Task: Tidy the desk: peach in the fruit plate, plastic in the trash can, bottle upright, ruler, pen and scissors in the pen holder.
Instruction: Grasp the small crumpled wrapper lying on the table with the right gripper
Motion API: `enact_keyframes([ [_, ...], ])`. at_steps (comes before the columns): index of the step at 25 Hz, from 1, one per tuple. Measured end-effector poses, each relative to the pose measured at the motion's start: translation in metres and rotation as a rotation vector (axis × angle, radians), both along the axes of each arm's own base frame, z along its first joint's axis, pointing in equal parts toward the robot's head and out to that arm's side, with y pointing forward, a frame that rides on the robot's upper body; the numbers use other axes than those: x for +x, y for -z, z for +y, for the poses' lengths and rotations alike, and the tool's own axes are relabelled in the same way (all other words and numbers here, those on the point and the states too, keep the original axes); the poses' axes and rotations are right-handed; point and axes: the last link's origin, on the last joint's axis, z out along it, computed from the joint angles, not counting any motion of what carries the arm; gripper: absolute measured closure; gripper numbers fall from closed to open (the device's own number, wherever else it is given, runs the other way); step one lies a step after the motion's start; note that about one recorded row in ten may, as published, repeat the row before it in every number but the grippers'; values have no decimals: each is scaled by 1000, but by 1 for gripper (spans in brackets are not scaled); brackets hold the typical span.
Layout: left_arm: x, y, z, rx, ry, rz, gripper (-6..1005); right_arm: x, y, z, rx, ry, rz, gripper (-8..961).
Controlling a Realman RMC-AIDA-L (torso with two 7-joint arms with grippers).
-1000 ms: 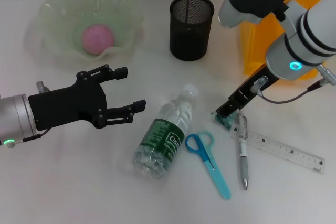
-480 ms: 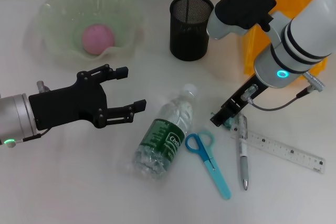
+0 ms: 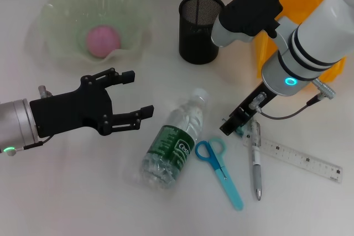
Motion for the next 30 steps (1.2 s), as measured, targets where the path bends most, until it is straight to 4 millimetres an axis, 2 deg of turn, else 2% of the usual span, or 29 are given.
enact_keyframes([
  [6, 0, 0, 0, 0, 0, 0, 127, 1, 0, 0, -1, 2, -7, 198],
  [12, 0, 0, 0, 0, 0, 0, 127, 5, 1, 0, -5, 14, -16, 416],
  [23, 0, 0, 0, -2, 2, -1, 126, 5, 1, 2, 0, 5, -14, 451],
  [30, 0, -1, 0, -1, 2, 0, 126, 5, 1, 3, 3, 6, -12, 556],
])
